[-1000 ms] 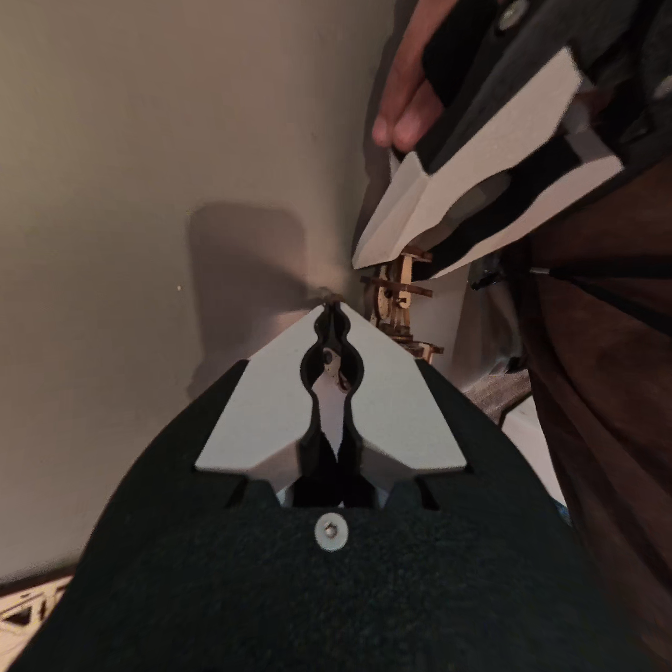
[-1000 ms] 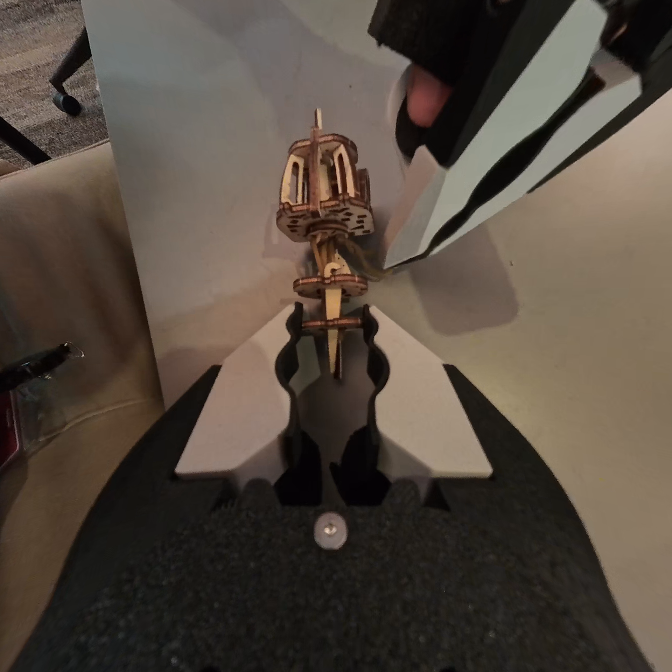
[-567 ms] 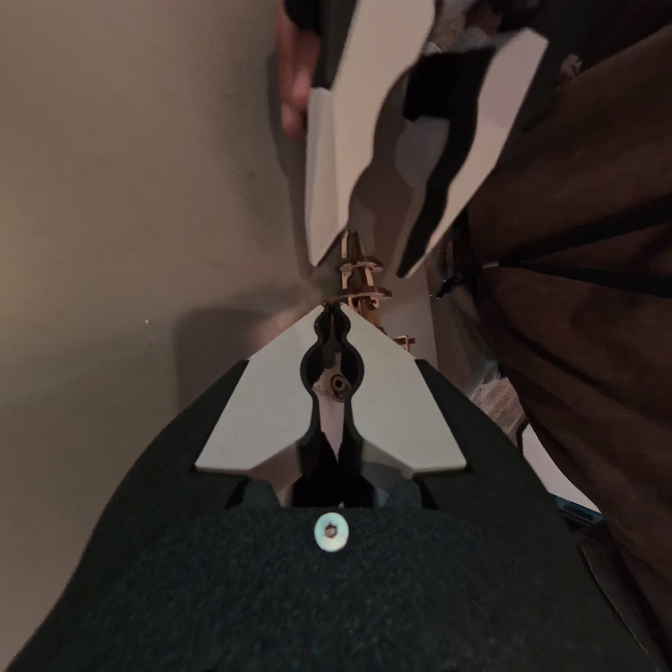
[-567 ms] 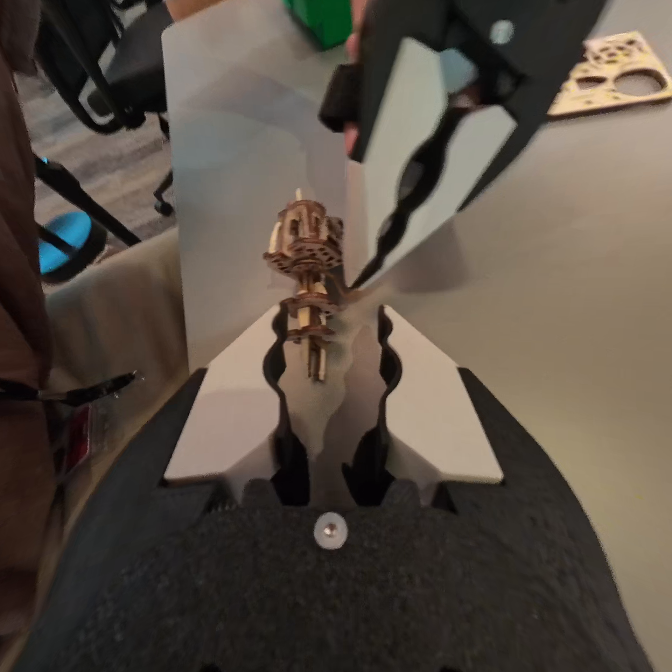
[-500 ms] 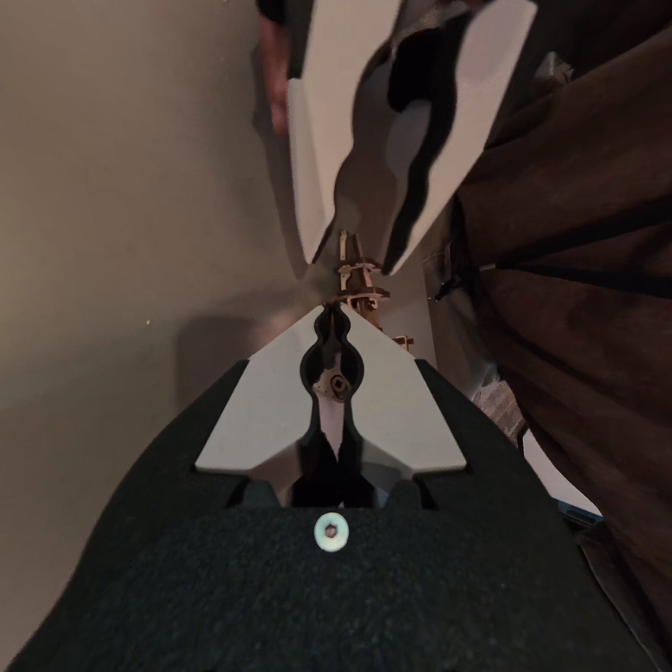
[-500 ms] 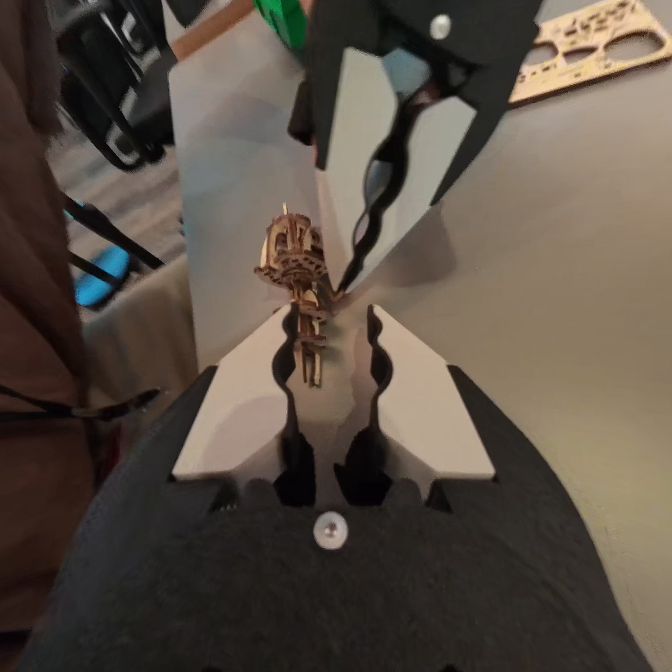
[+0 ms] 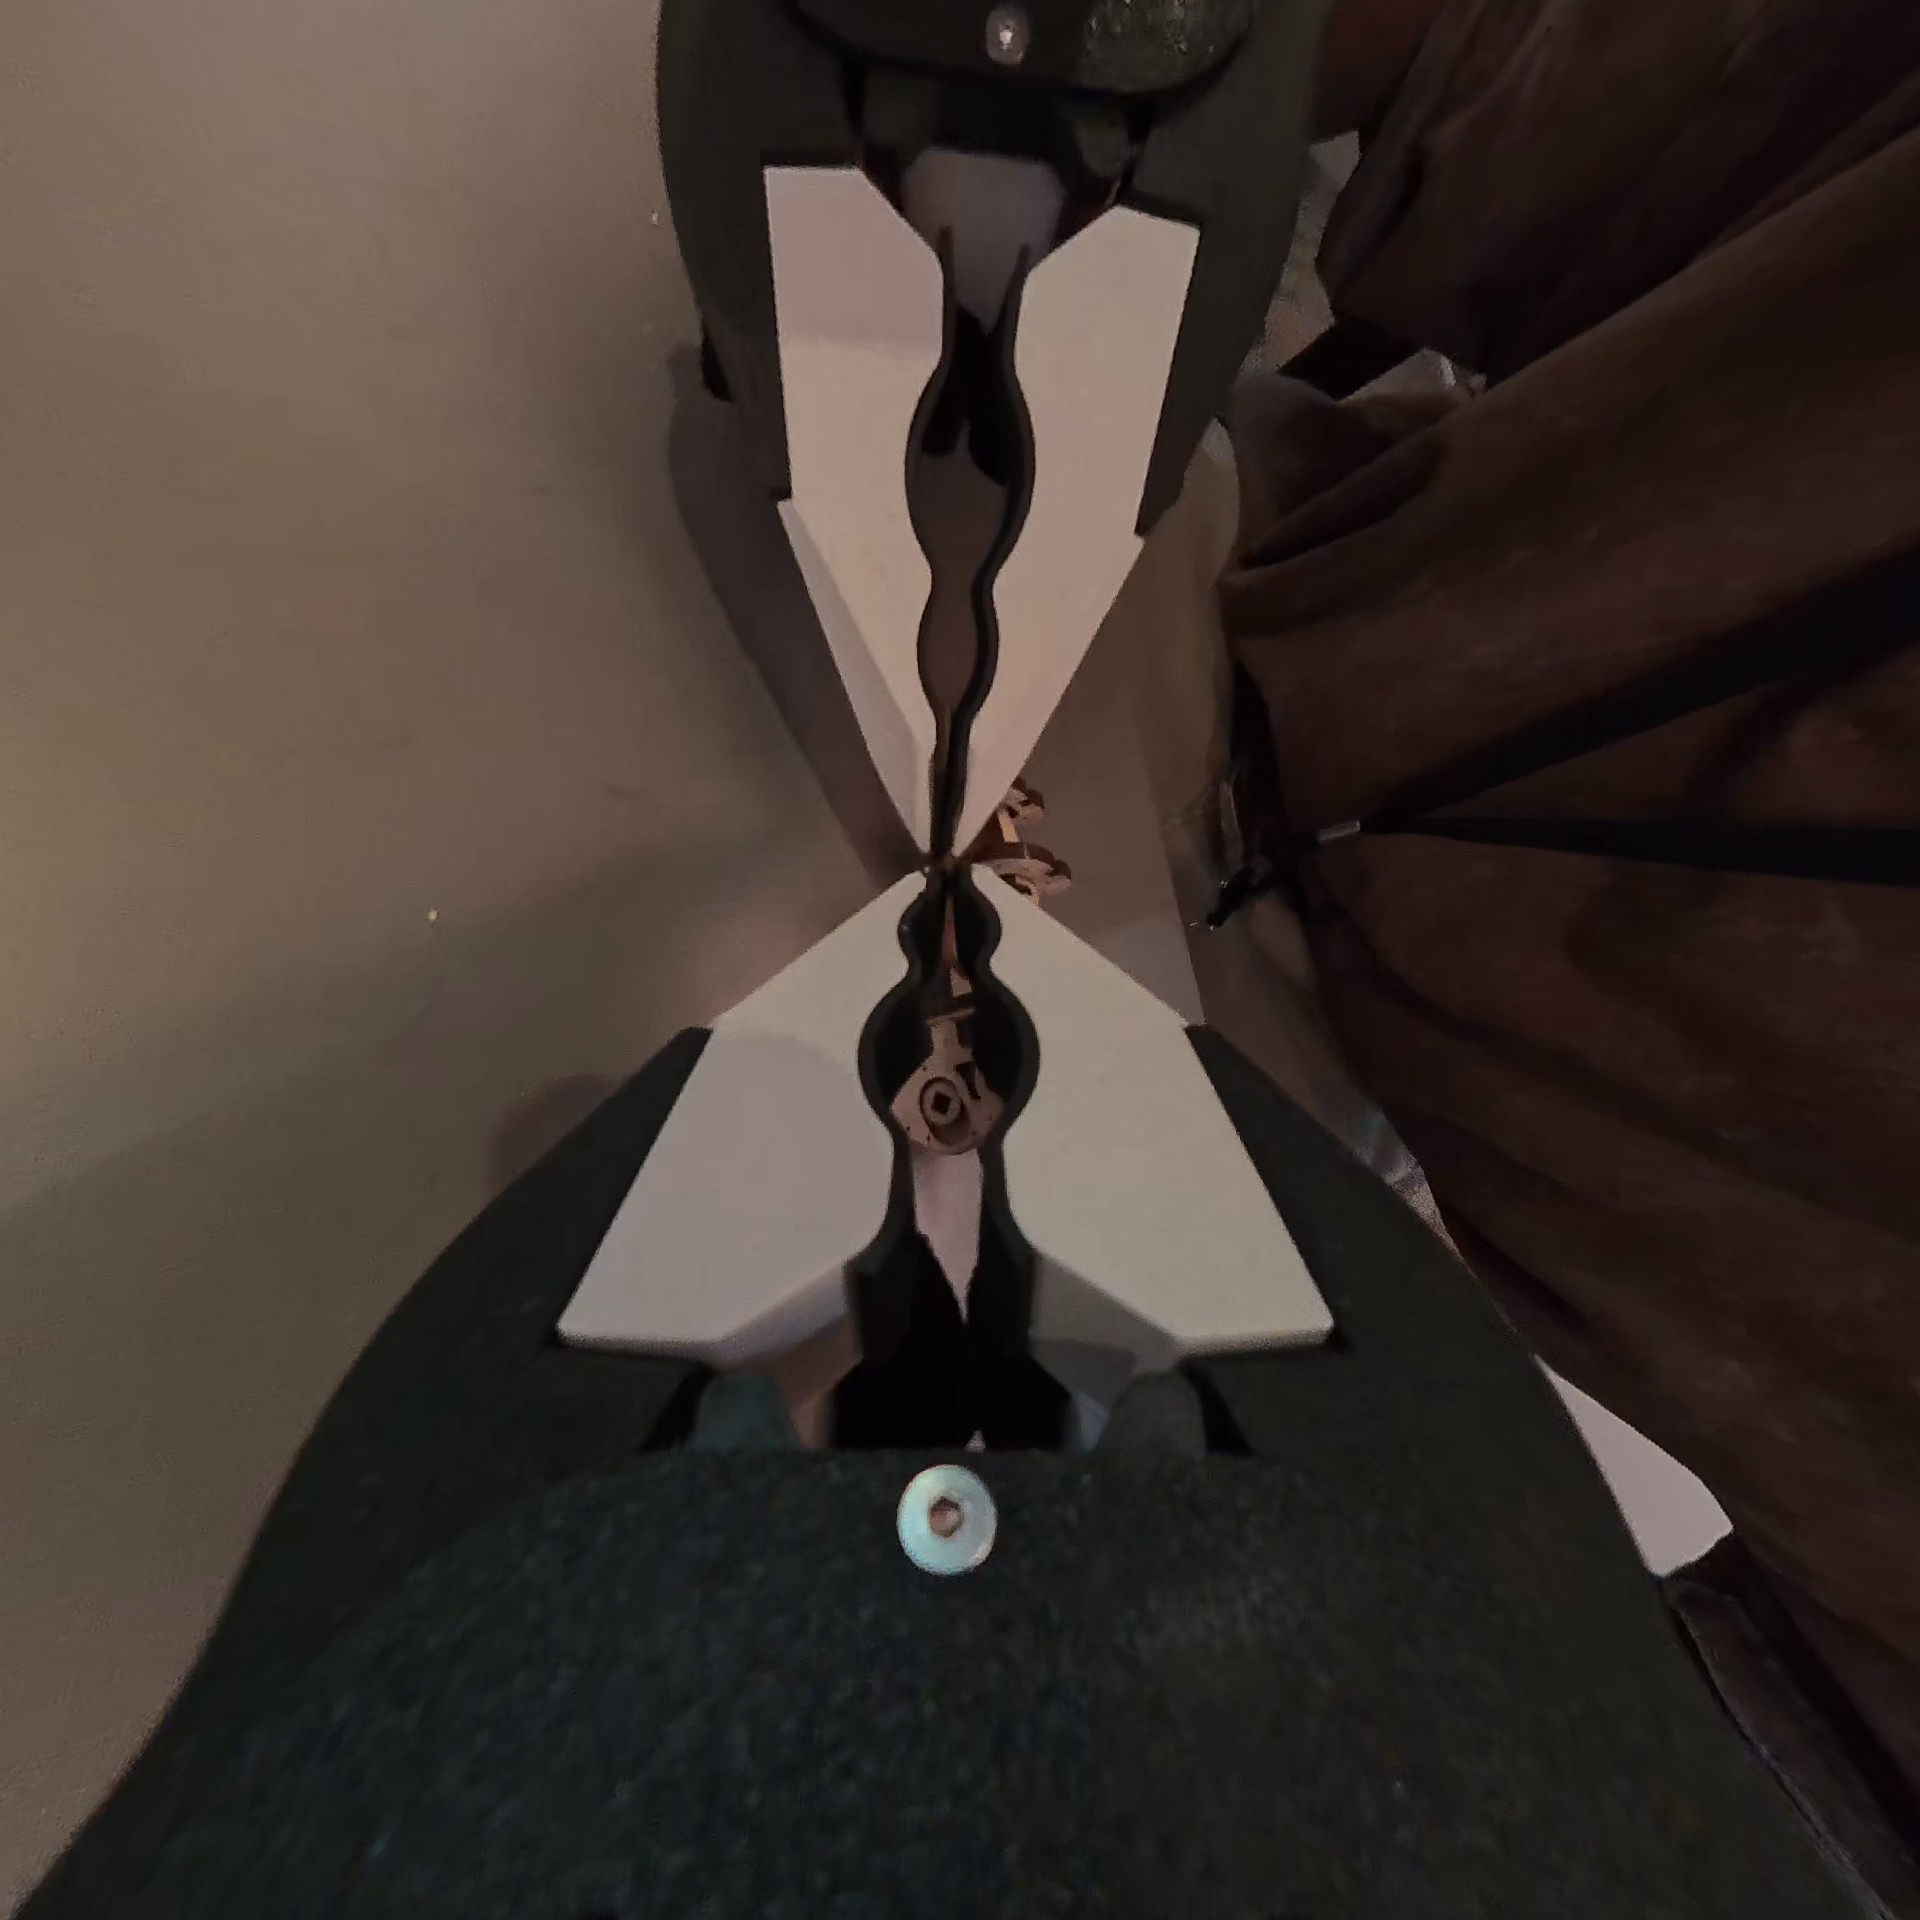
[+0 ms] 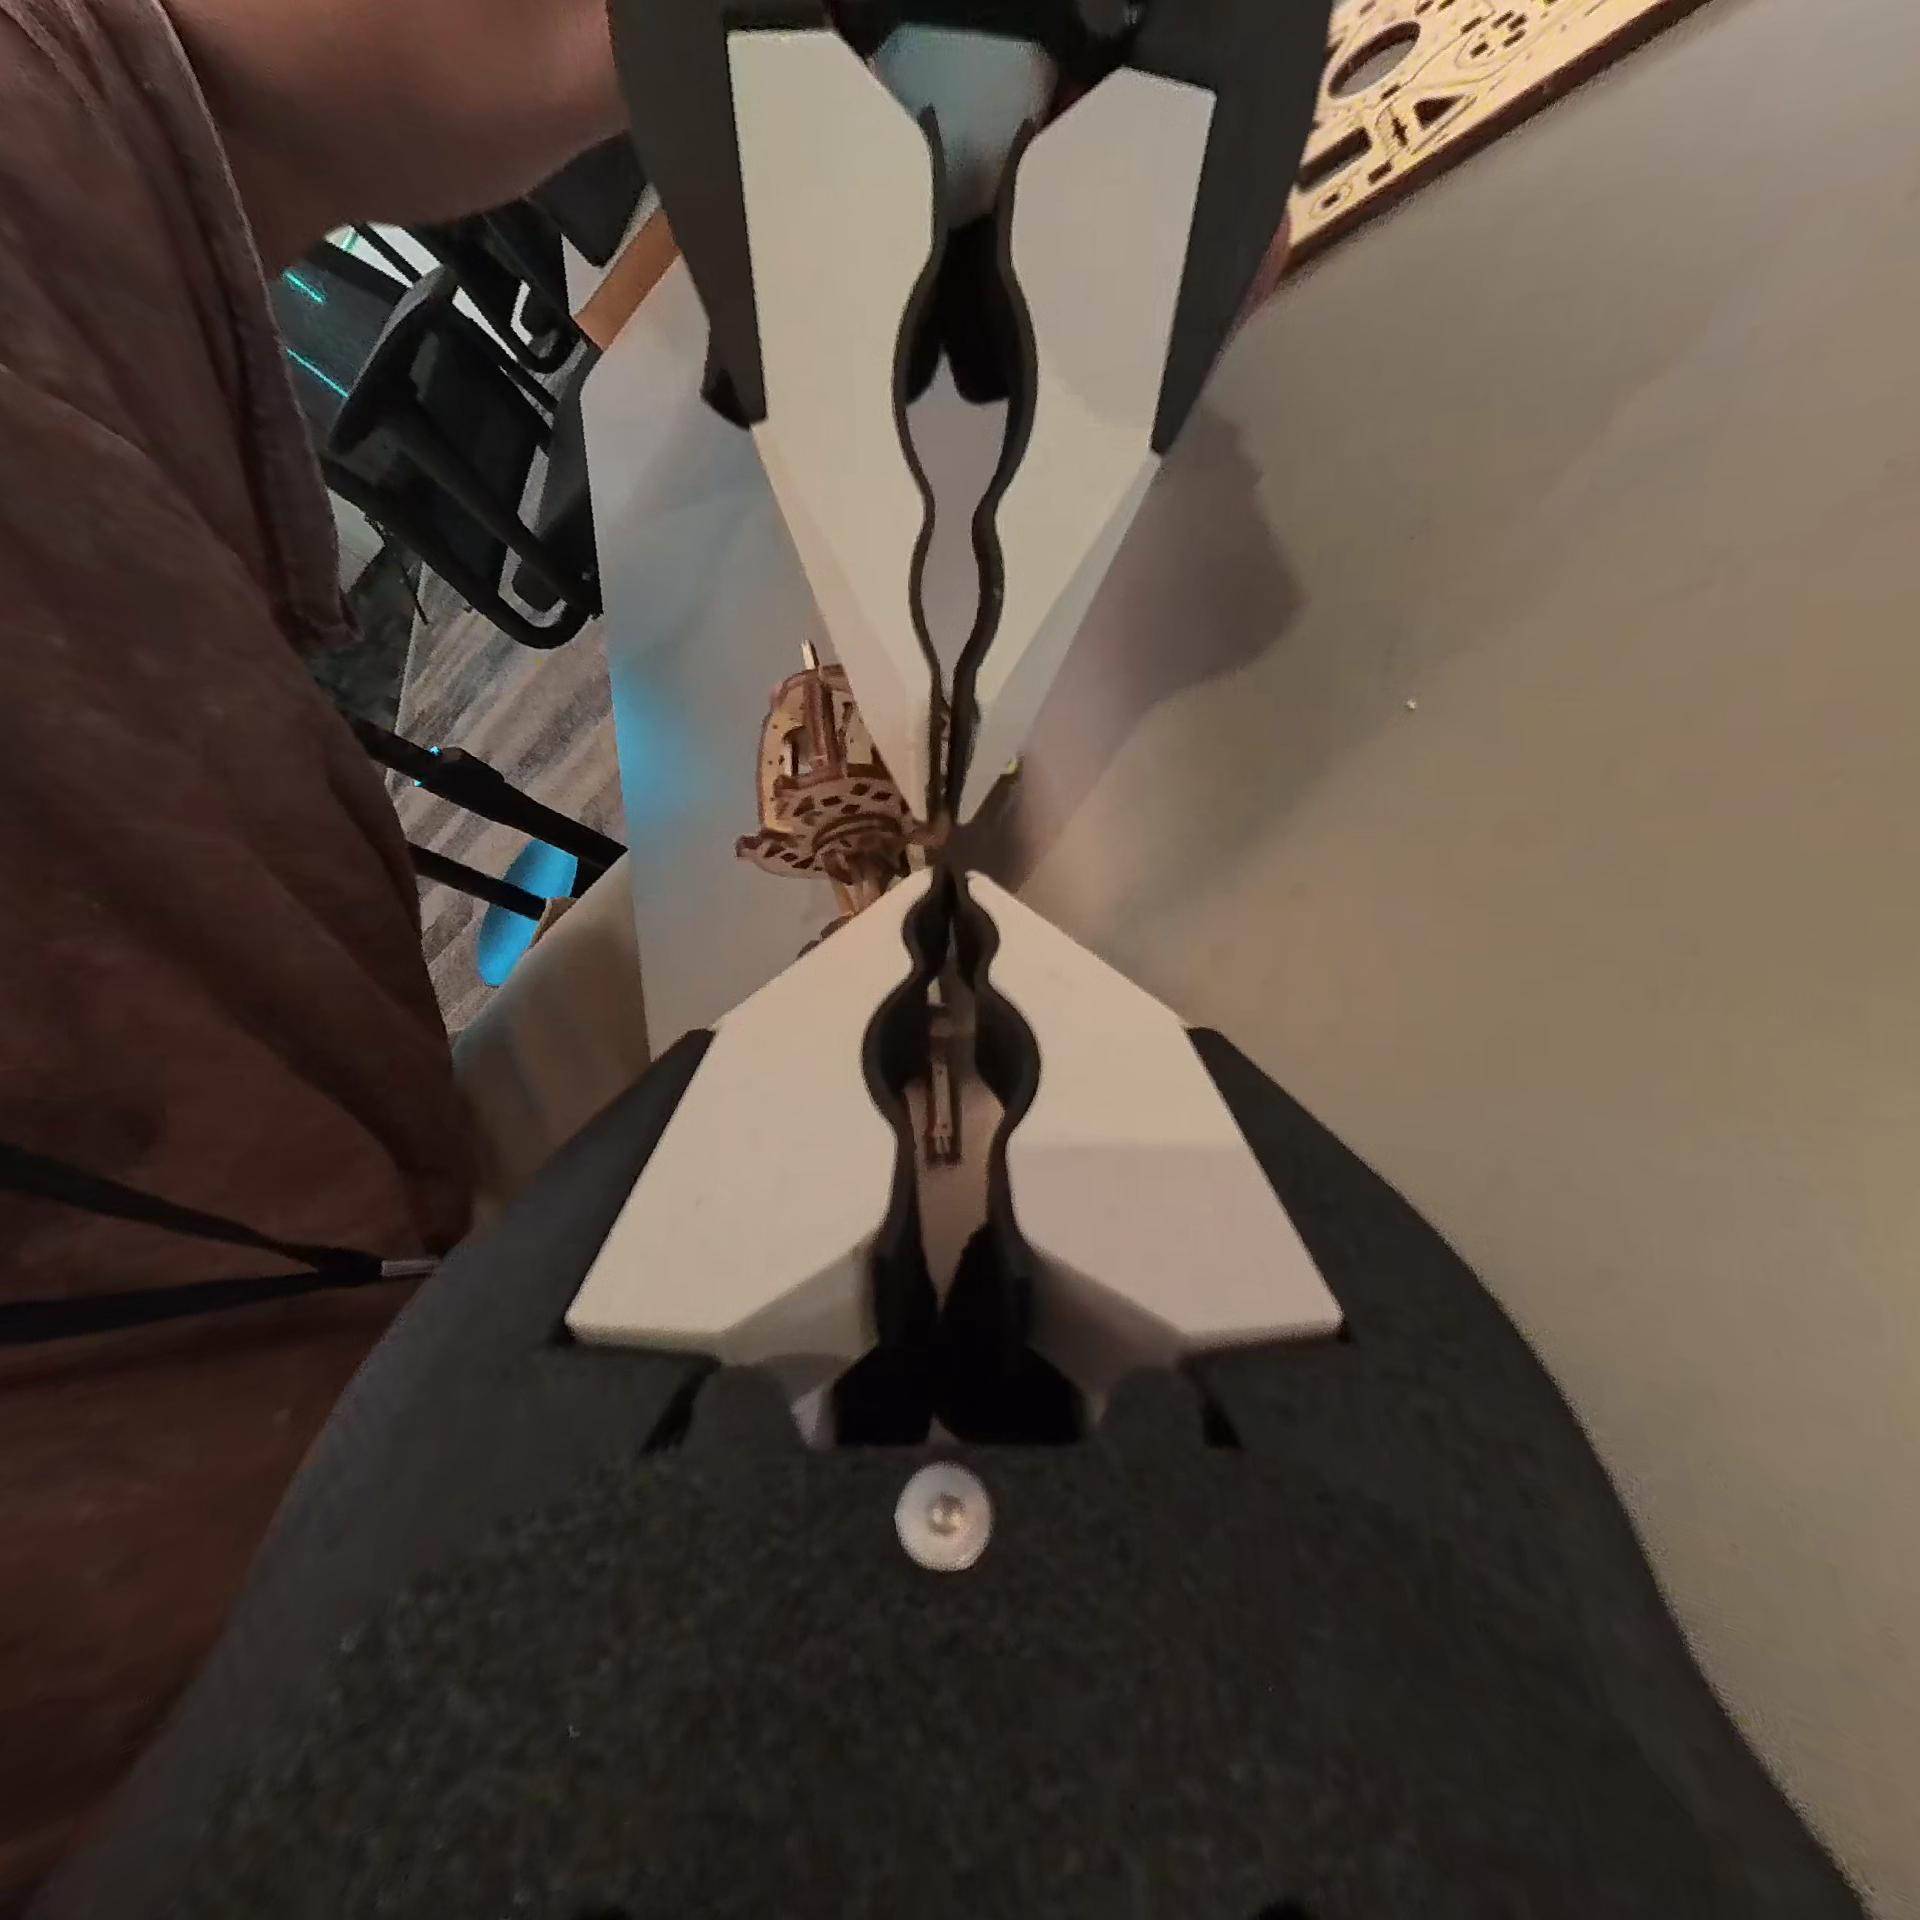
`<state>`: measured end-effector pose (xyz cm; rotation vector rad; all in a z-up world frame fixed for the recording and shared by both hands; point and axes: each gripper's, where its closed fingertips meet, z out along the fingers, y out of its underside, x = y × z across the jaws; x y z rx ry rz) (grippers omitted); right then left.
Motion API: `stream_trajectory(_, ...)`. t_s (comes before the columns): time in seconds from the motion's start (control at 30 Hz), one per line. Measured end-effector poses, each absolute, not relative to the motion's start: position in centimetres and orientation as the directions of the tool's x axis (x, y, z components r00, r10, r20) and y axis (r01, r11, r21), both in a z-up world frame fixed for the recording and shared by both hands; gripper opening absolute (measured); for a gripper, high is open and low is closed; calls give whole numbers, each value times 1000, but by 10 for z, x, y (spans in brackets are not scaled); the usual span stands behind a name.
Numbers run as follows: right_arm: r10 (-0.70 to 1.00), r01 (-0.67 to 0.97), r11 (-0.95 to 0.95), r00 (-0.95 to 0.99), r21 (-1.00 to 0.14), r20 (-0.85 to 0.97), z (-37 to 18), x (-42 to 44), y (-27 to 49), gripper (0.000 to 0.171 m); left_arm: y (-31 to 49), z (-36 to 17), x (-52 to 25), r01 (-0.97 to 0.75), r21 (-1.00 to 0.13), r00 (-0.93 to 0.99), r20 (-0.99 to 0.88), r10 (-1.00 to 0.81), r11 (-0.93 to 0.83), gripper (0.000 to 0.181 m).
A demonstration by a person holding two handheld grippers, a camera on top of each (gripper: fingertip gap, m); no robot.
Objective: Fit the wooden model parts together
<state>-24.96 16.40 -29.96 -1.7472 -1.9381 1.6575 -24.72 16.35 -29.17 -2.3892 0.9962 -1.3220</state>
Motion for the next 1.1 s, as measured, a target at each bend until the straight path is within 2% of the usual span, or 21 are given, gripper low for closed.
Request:
stream_trajectory(0.13, 758, 655, -199, -369, -729, -539, -298, -249, 166, 0, 162, -292, -250, -438, -498, 375, 655, -656, -748, 0)
stream_trajectory(0.27, 766, 643, -190, -376, -742, -522, -296, -255, 162, 19, 162, -289, -247, -424, -511, 363, 661, -657, -748, 0)
stream_trajectory(0.37, 751, 629, -226, -374, -743, -545, -292, -259, 160, 16, 162, -287, -245, -416, -514, 355, 668, -654, -750, 0)
stream_trajectory(0.47, 747, 644, -239, -356, -726, -562, -295, -258, 159, 8, 163, -290, -246, -412, -509, 363, 669, -648, -756, 0)
stream_trajectory(0.5, 748, 648, -244, -348, -722, -565, -296, -257, 160, 0, 164, -292, -248, -409, -506, 374, 665, -646, -759, 0)
stream_trajectory(0.57, 741, 649, -277, -325, -709, -587, -296, -257, 162, 0, 165, -294, -251, -411, -505, 388, 657, -647, -759, 0)
stream_trajectory(0.73, 664, 678, -403, -246, -615, -706, -295, -256, 164, 0, 169, -295, -255, -403, -519, 453, 602, -657, -754, 1)
stream_trajectory(0.87, 584, 689, -502, -176, -522, -793, -293, -256, 165, 0, 170, -293, -263, -452, -545, 537, 466, -703, -706, 15)
stream_trajectory(0.97, 511, 684, -572, -135, -453, -849, -291, -256, 167, 0, 166, -281, -257, -457, -583, 545, 412, -730, -671, 16)
stream_trajectory(1.1, 416, 673, -640, -102, -371, -903, -289, -256, 168, 0, 159, -278, -248, -514, -579, 544, 350, -763, -632, 16)
